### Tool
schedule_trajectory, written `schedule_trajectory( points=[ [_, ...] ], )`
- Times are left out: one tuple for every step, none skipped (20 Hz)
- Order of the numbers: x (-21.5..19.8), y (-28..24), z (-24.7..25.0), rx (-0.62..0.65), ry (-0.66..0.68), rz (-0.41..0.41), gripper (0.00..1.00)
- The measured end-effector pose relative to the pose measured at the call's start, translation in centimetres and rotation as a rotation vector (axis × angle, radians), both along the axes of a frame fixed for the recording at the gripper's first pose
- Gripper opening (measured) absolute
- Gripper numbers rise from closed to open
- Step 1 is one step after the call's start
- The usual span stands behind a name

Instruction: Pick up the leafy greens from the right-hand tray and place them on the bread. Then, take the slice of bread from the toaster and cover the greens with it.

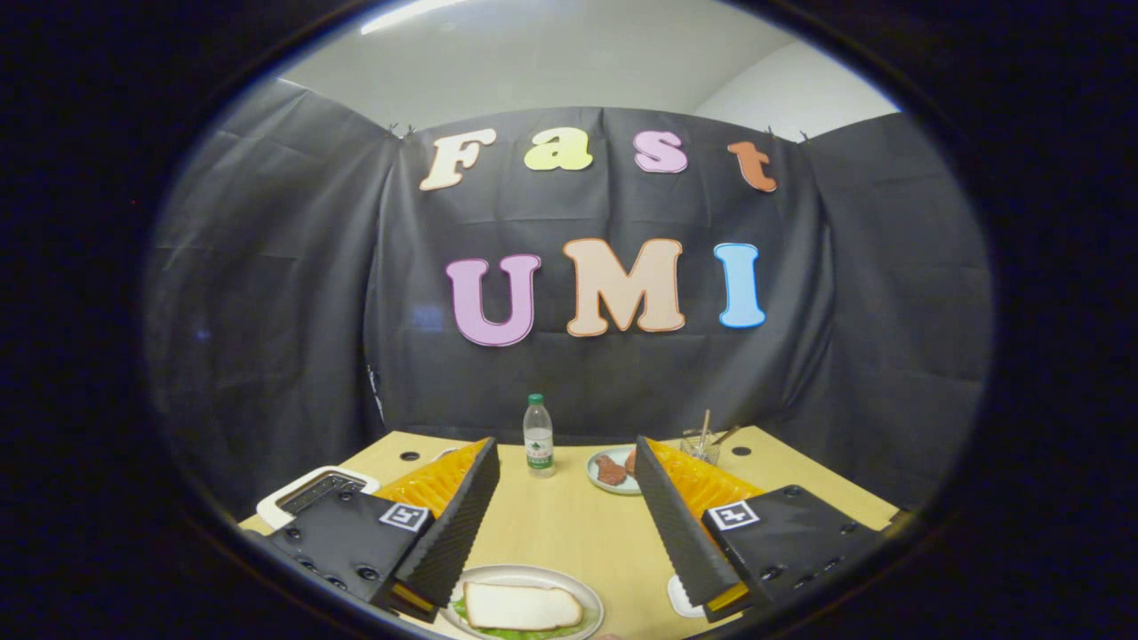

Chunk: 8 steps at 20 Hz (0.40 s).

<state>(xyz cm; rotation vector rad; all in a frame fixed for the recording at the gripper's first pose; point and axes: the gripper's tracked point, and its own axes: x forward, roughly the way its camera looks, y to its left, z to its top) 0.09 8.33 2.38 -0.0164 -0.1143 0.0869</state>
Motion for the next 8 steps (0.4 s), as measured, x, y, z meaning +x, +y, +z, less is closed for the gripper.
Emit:
schedule_trajectory(
  points=[
    [-0.13,-0.05,0.10,-0.001,-0.002,-0.001,0.97],
    [-0.30,-0.01,0.02,-0.003,-0.004,-0.001,0.97],
    [-0.49,-0.01,-0.02,-0.004,-0.003,-0.001,0.97],
    [-0.58,-0.01,-0.11,-0.004,-0.001,-0.001,0.97],
    [-0.71,-0.01,-0.16,-0.004,0.001,0.000,0.97],
    [-0.83,0.03,-0.20,-0.002,0.002,0.001,0.97],
    [-1.01,0.05,-0.20,0.001,0.001,0.002,0.97],
    [-1.13,0.03,-0.24,0.005,0.000,0.003,0.97]
  ],
)
